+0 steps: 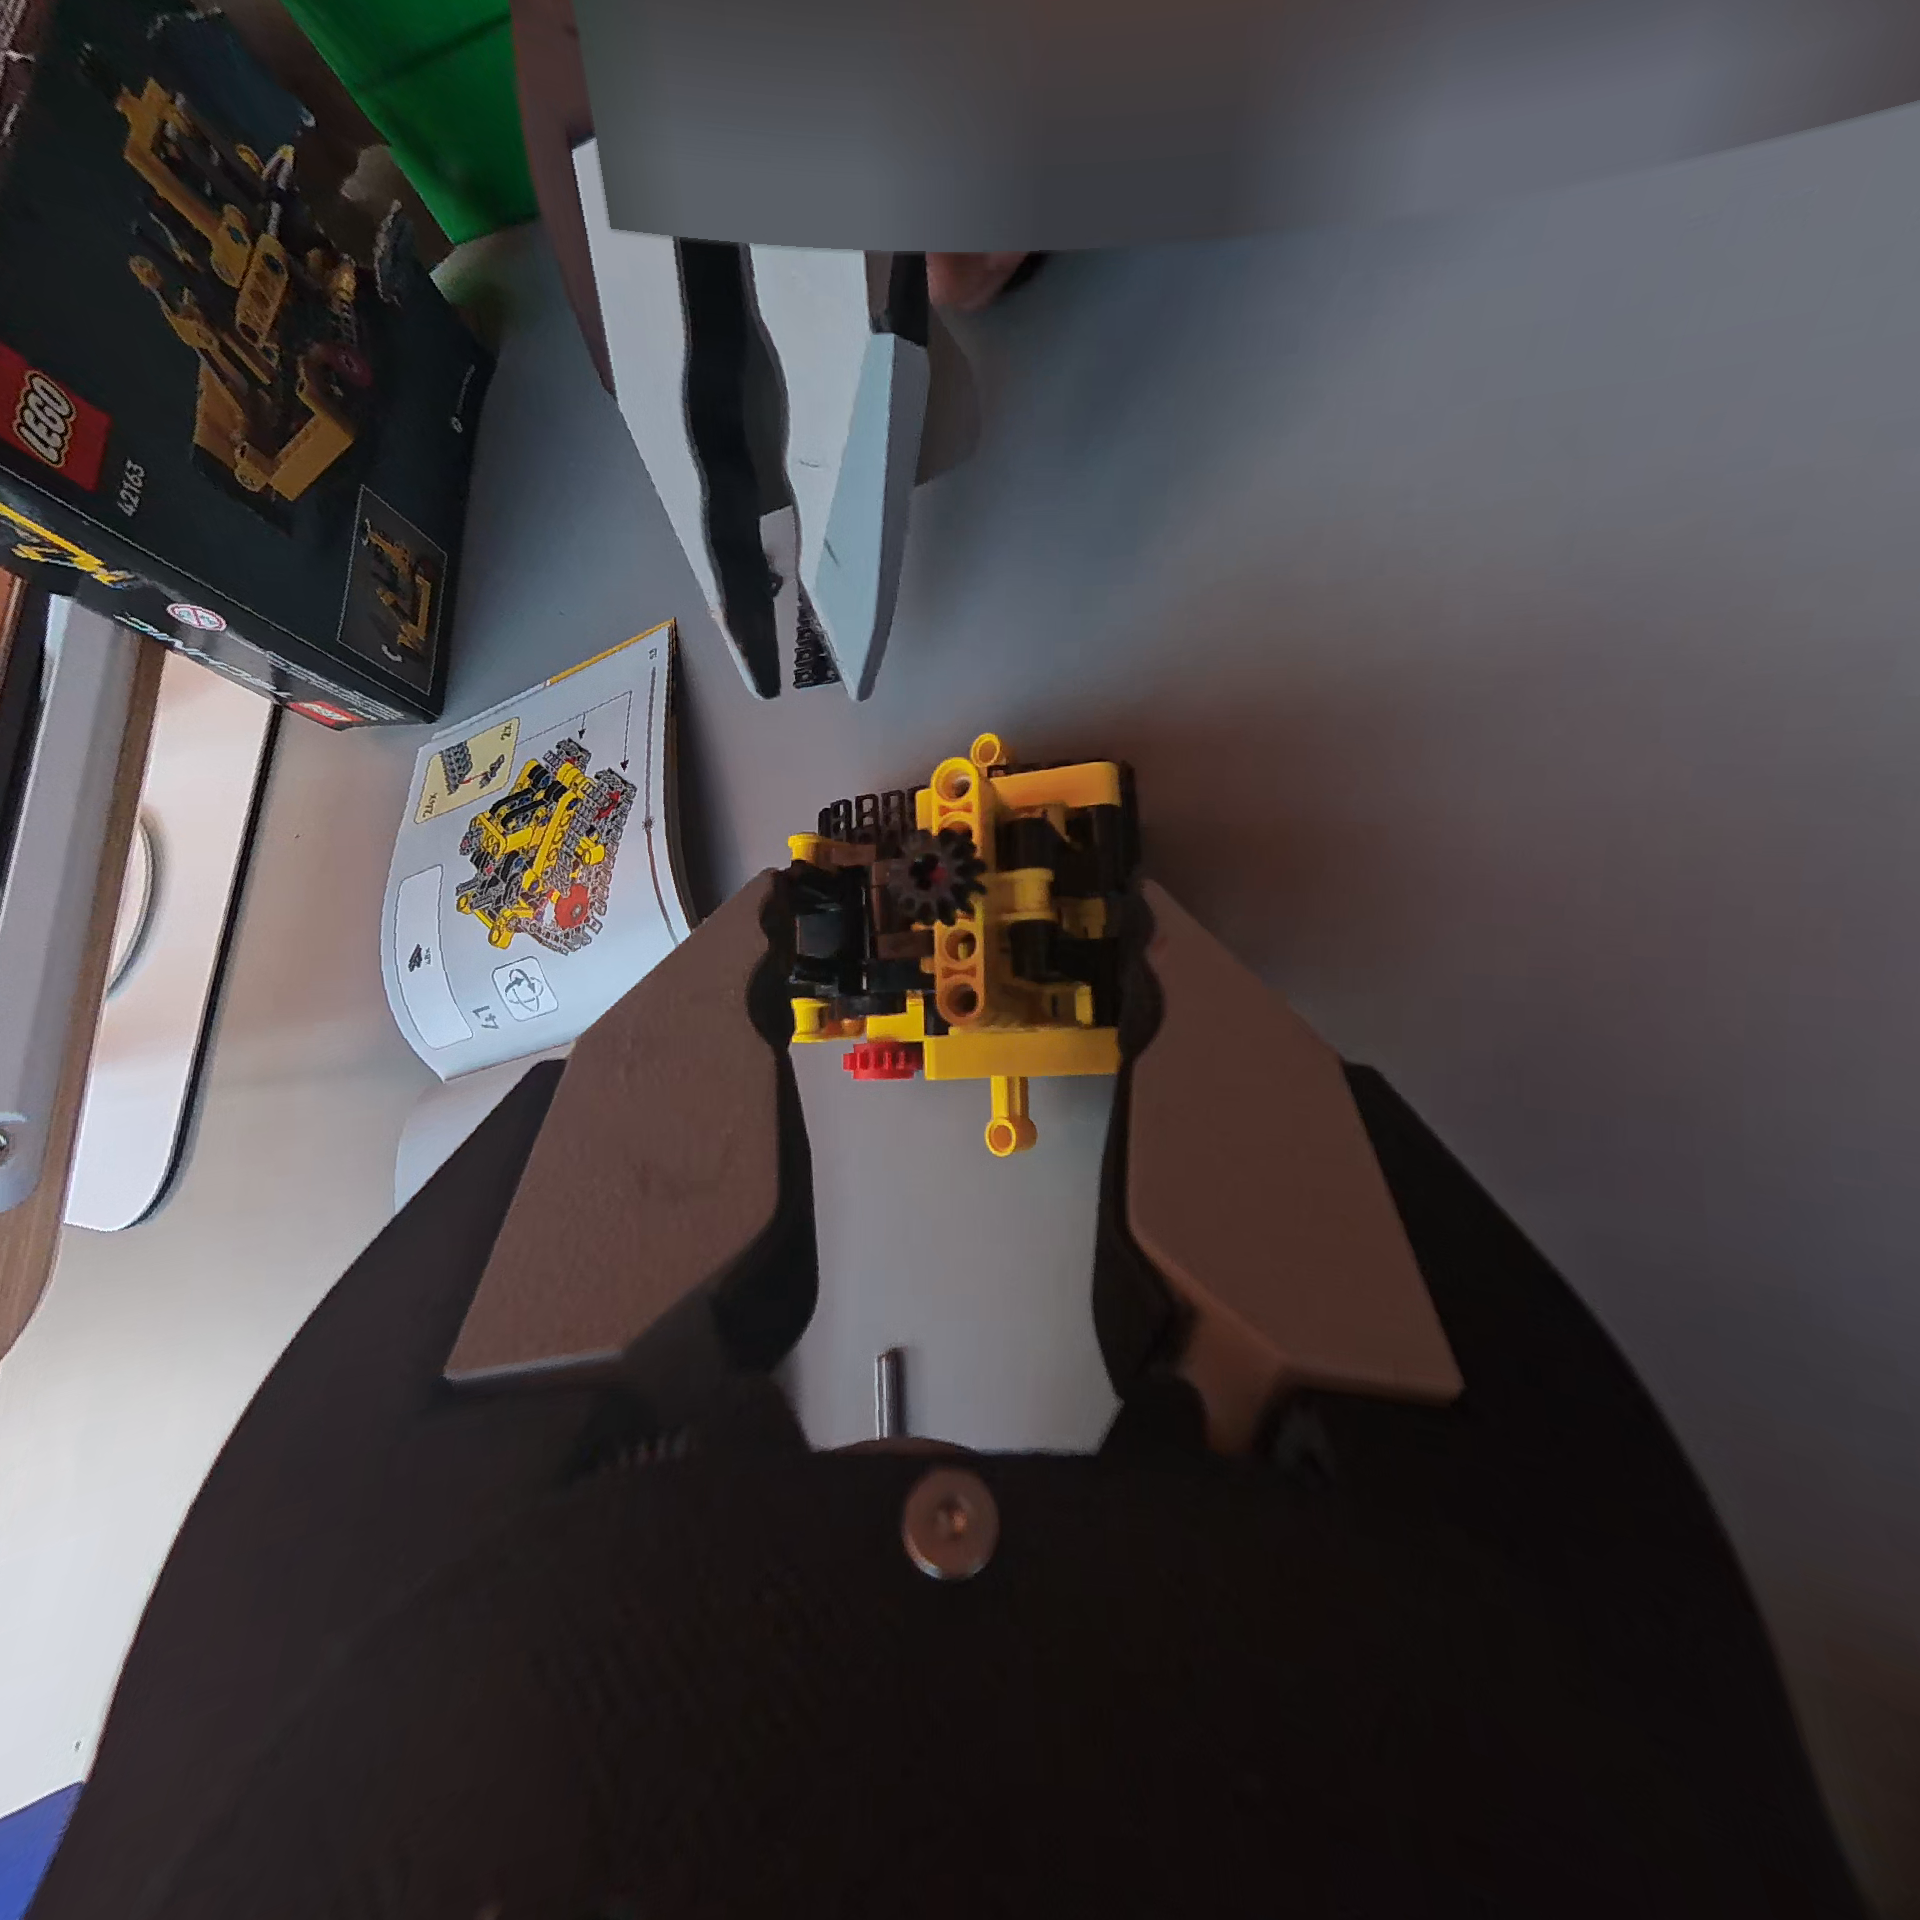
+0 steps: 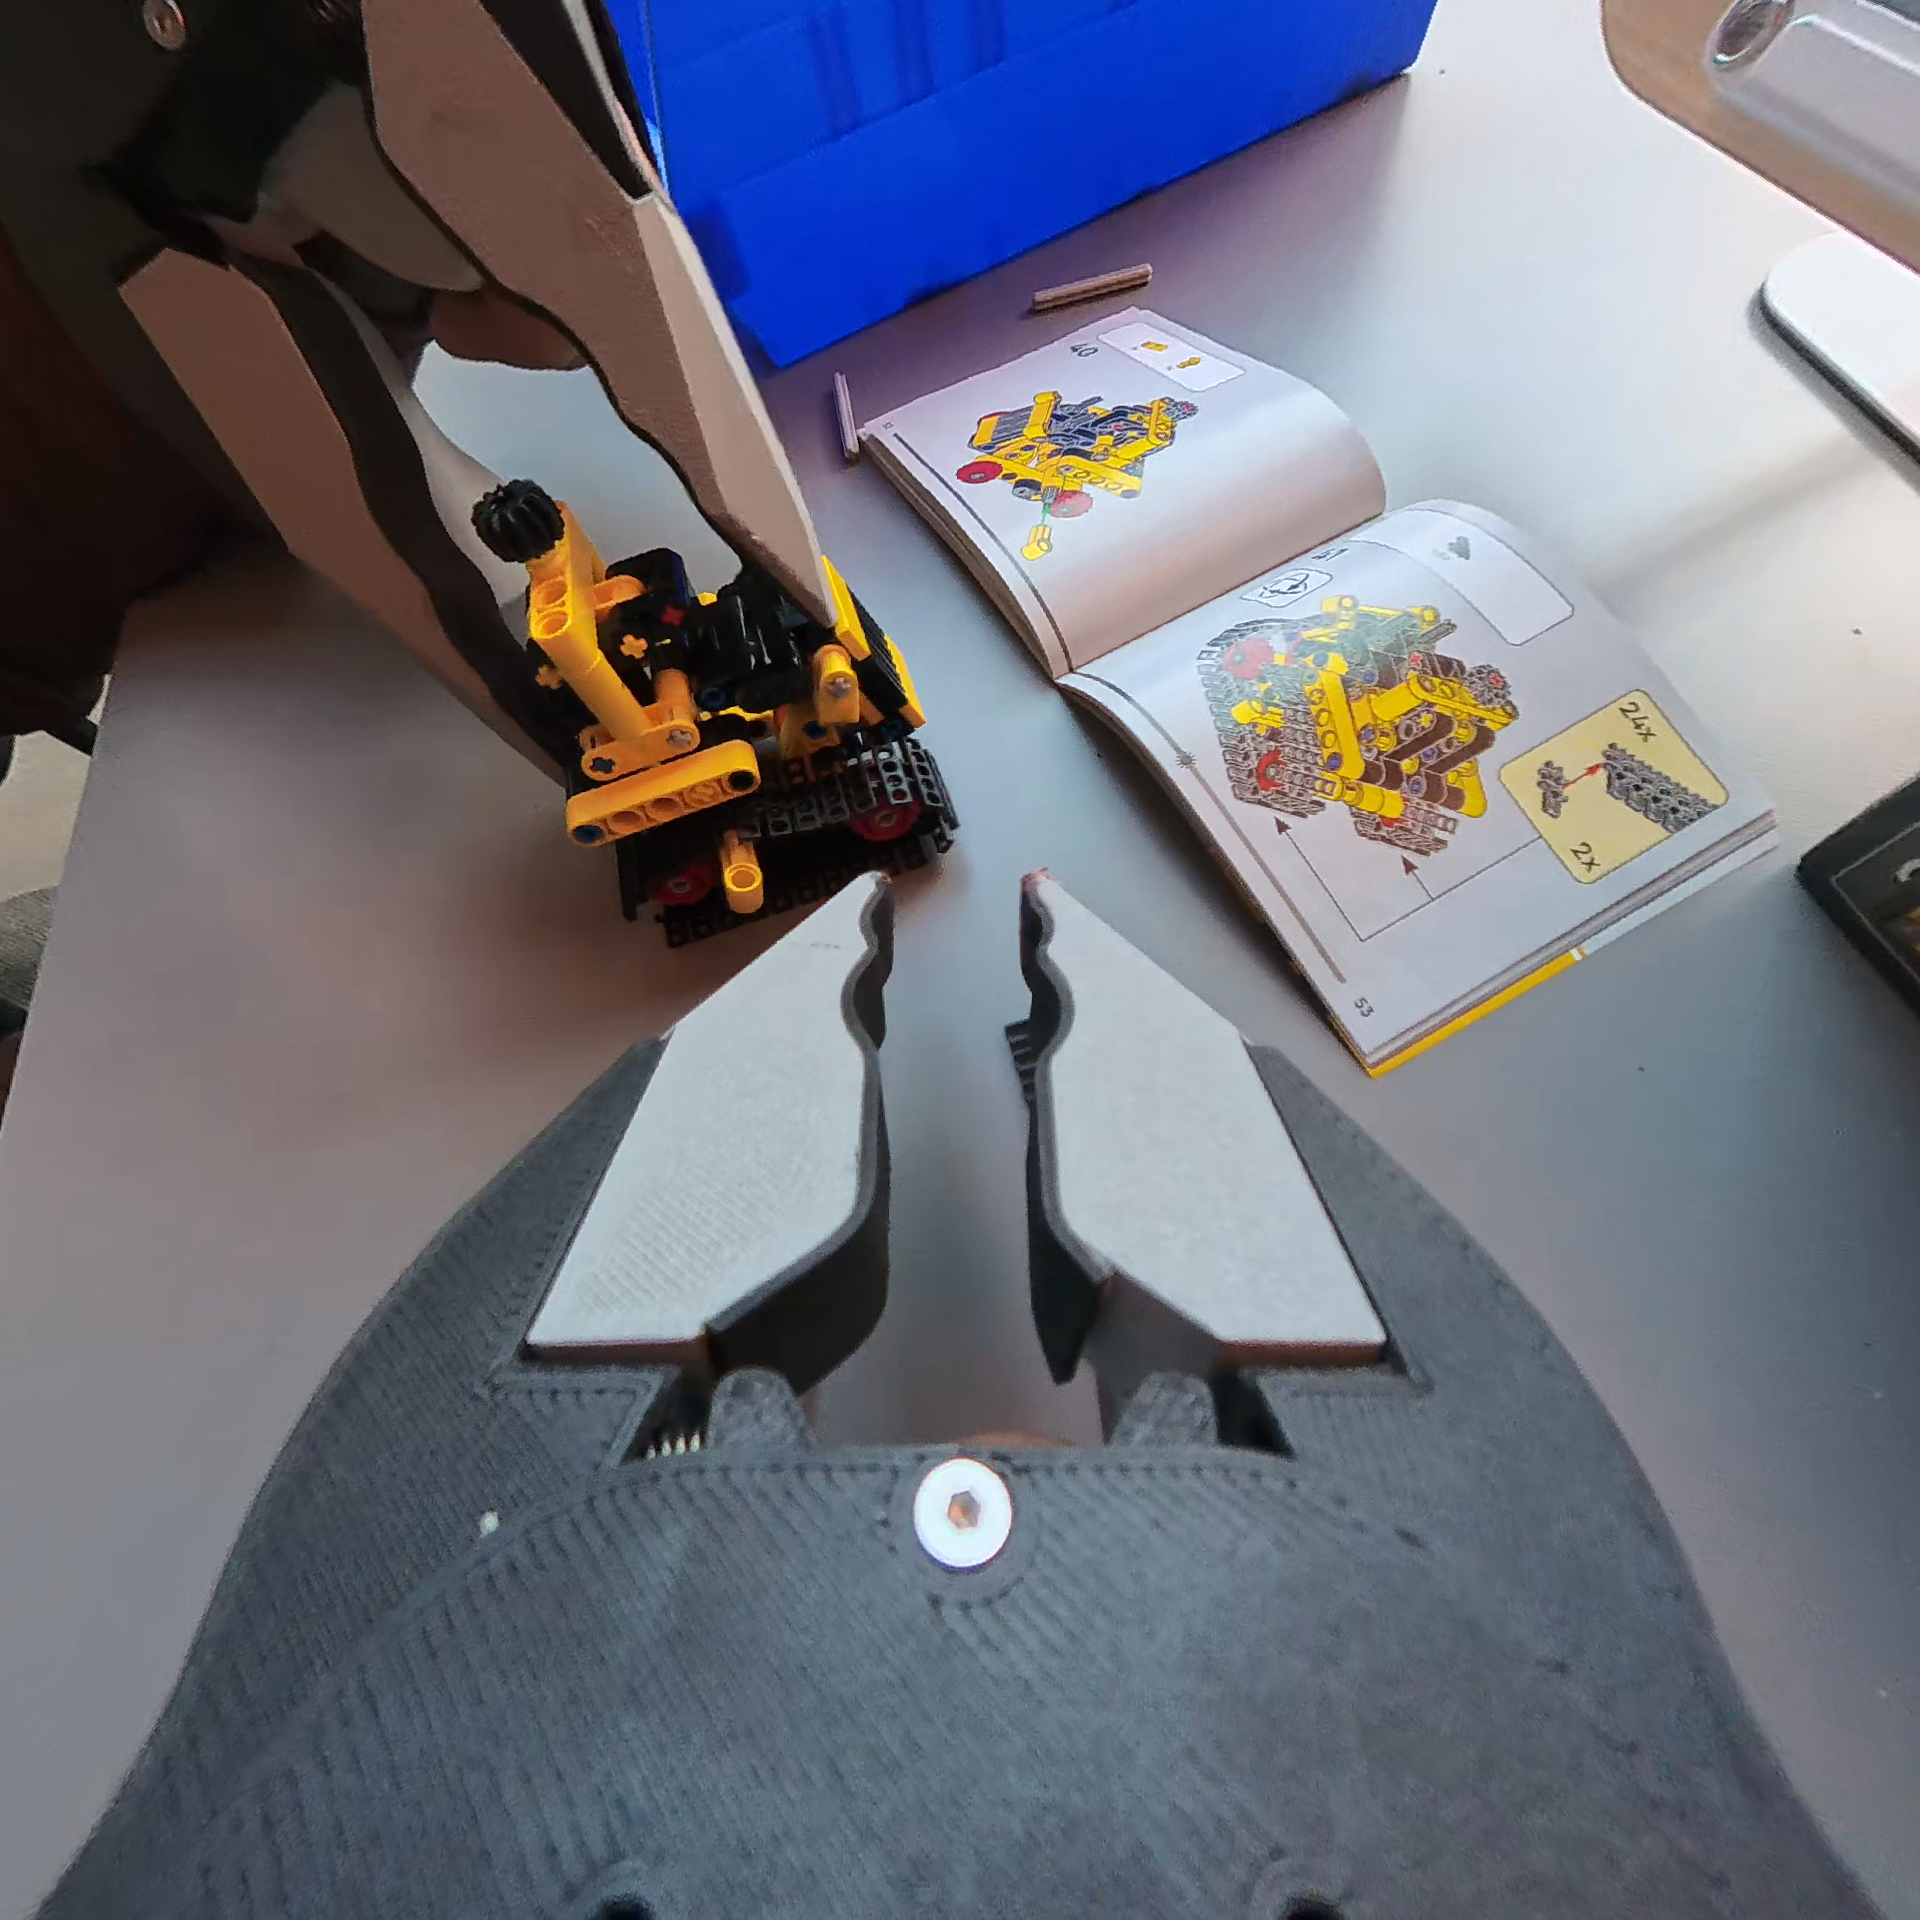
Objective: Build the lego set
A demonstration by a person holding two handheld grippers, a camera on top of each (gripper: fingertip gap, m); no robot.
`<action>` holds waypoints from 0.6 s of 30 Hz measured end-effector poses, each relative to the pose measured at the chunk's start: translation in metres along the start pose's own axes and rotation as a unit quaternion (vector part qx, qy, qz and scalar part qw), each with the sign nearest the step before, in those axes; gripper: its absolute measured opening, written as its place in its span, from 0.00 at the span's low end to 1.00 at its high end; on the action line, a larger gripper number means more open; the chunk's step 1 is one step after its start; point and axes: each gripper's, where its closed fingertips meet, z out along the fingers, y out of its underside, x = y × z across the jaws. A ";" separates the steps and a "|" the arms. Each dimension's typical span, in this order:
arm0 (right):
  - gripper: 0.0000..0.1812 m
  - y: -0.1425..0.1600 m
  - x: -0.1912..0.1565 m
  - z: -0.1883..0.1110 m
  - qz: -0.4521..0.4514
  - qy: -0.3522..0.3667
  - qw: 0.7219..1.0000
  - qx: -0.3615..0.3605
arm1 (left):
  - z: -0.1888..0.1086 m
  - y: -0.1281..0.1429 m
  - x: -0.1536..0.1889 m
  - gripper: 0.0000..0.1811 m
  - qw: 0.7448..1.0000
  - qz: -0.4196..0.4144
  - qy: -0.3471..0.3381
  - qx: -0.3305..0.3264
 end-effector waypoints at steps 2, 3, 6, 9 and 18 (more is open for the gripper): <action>0.11 0.002 -0.001 0.002 -0.011 0.005 1.000 -0.008 | 0.000 0.000 -0.001 0.33 1.000 -0.001 -0.001 -0.002; 0.11 0.003 -0.001 0.002 -0.017 0.009 1.000 -0.012 | 0.000 0.000 -0.001 0.33 1.000 0.000 -0.002 -0.002; 0.11 0.006 -0.005 0.005 -0.032 0.004 0.999 -0.023 | 0.000 0.000 -0.001 0.33 1.000 -0.001 -0.002 -0.004; 0.12 0.008 -0.014 0.006 -0.052 -0.016 0.998 -0.031 | 0.000 0.000 0.000 0.33 1.000 0.001 -0.003 -0.005; 0.12 0.013 -0.019 0.009 -0.070 -0.024 0.996 -0.047 | -0.001 -0.001 0.000 0.33 1.000 0.015 -0.014 -0.001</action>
